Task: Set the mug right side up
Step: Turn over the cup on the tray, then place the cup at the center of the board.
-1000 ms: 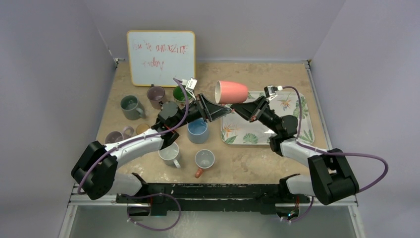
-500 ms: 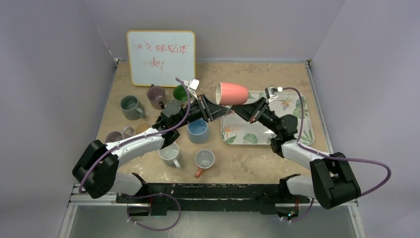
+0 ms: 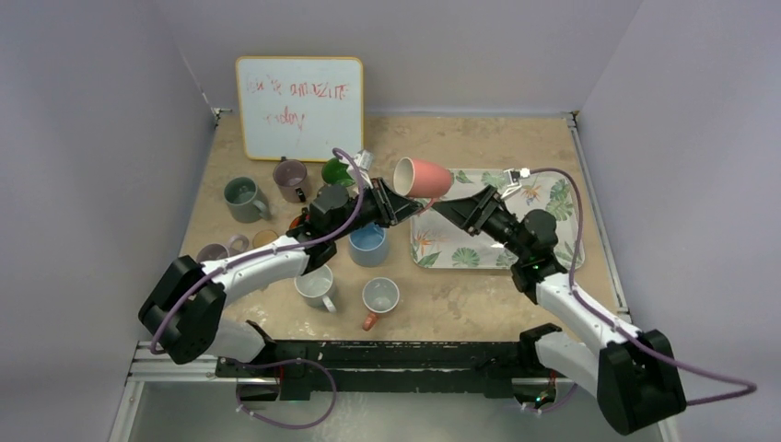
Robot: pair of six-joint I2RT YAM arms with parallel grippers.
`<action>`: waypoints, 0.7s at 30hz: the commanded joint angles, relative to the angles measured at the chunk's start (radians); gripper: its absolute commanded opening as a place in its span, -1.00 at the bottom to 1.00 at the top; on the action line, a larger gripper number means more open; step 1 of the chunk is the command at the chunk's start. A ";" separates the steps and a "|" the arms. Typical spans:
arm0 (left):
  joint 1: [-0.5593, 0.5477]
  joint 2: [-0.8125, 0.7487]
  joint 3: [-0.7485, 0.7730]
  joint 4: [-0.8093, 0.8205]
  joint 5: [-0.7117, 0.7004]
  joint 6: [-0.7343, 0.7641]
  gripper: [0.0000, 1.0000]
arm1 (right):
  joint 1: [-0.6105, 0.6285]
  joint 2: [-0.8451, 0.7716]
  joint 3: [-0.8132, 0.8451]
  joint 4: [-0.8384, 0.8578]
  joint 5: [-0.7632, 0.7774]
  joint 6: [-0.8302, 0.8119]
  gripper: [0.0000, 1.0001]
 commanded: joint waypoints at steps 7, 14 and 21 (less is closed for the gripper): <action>0.002 0.035 0.238 -0.215 -0.226 0.341 -1.00 | -0.001 -0.269 0.146 -0.465 0.145 -0.271 0.98; 0.017 0.168 0.449 -0.472 -0.425 0.601 -1.00 | -0.001 -0.364 0.182 -0.544 0.177 -0.331 0.97; 0.077 0.354 0.653 -0.637 -0.445 0.635 -1.00 | -0.002 -0.376 0.217 -0.606 0.175 -0.386 0.98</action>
